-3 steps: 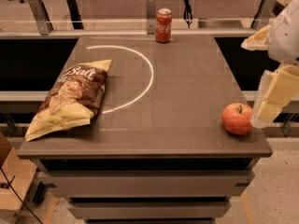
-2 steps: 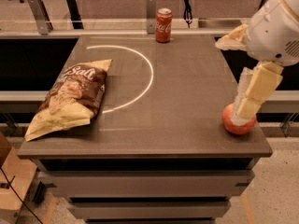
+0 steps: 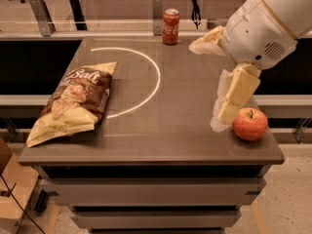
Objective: Pick brown chip bag
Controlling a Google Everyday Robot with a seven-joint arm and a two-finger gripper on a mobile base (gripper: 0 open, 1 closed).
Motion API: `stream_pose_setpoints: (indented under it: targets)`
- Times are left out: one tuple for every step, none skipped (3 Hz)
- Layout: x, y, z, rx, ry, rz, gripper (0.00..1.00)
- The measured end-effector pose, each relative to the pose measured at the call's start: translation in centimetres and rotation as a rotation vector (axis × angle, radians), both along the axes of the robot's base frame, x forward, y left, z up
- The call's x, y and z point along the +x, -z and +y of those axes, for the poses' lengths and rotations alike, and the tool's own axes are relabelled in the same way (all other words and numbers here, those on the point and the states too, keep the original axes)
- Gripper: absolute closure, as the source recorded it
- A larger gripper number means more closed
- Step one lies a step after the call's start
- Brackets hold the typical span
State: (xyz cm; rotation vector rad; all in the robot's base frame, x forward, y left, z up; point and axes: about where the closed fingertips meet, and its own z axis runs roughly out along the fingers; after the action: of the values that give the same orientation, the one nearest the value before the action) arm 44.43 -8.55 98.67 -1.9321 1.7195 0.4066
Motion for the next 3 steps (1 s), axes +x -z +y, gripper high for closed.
stream_pose_setpoints:
  targets:
    - [0.3, 0.3, 0.6, 0.010, 0.019, 0.003, 0.00]
    - [1.2, 1.3, 3.8, 0.078, 0.017, -0.001, 0.00]
    - [2.9, 2.3, 8.5, 0.178, -0.016, -0.031, 0.00]
